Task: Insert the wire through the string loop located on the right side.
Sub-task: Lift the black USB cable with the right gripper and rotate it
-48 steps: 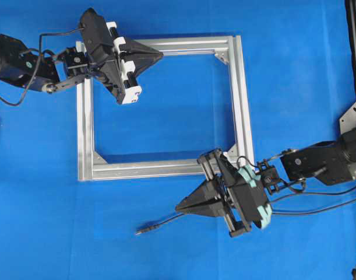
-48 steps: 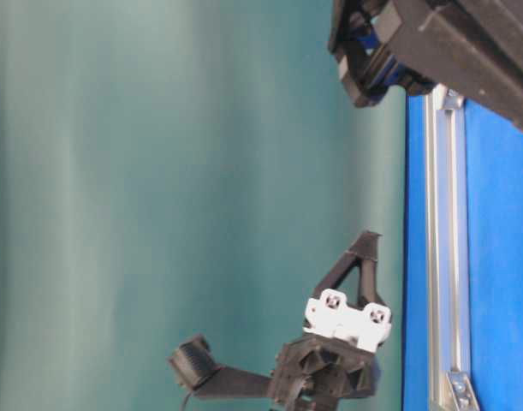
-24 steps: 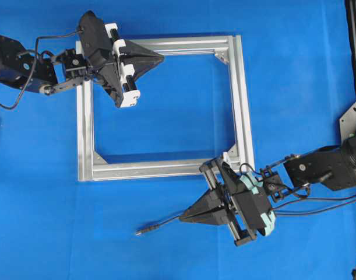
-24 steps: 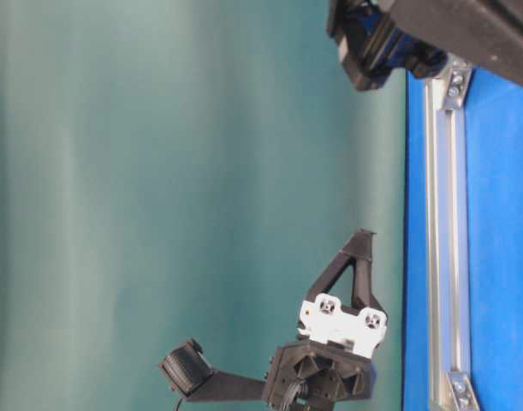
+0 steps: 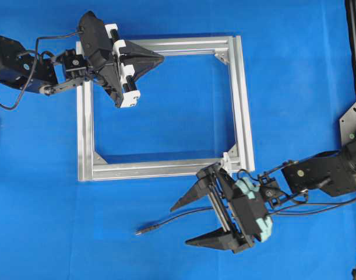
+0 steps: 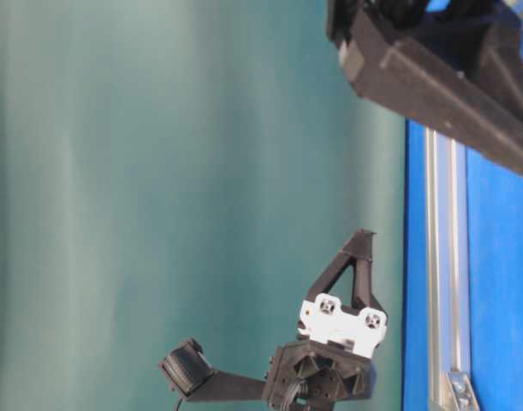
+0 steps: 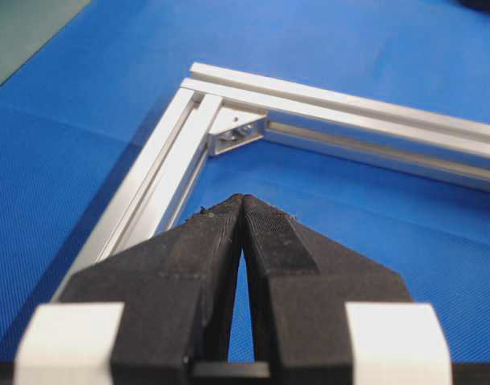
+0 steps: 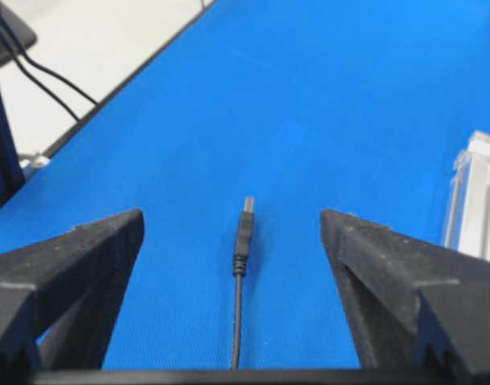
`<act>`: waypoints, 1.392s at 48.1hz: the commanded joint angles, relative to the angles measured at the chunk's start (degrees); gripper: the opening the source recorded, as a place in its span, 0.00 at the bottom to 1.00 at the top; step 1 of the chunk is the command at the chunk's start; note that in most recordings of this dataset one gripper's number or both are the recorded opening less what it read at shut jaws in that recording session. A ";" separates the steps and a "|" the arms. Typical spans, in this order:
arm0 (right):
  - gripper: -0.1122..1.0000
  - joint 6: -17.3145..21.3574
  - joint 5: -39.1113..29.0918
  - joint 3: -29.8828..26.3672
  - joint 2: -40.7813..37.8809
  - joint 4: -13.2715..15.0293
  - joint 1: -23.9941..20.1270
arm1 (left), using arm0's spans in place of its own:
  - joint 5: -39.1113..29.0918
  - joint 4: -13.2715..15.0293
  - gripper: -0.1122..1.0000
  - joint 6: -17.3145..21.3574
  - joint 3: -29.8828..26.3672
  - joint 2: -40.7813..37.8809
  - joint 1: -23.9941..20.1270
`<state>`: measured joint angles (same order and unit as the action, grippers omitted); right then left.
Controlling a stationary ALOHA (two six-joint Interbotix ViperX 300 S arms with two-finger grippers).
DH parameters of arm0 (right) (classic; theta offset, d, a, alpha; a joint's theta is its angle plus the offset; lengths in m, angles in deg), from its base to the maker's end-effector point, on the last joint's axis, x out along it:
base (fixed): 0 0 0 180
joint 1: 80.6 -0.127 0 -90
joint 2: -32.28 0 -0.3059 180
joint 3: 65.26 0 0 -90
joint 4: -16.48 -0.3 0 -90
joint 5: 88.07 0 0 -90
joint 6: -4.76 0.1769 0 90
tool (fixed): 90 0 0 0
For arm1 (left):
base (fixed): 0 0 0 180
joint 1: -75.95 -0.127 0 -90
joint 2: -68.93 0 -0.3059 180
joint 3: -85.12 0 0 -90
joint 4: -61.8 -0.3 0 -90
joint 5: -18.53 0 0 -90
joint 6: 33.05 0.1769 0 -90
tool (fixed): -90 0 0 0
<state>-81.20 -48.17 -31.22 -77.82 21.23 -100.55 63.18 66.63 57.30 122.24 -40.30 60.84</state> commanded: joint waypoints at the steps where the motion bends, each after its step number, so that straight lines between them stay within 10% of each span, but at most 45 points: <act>1: 0.88 0.09 -0.35 -1.93 -0.44 -0.53 -0.35 | 0.53 -0.18 0.10 0.09 -0.79 1.67 0.09; 49: 0.82 0.09 -0.35 -7.91 -13.71 -7.82 -1.76 | 0.62 -0.18 0.10 -0.09 -0.26 1.76 0.09; 67: 0.09 -0.09 -1.76 -7.73 -13.80 -7.82 -1.76 | 0.53 -0.18 0.10 -0.09 -0.18 1.76 0.09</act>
<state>-81.20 -49.93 -38.43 -92.59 13.58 -102.13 63.18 66.63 57.21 122.41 -40.30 60.84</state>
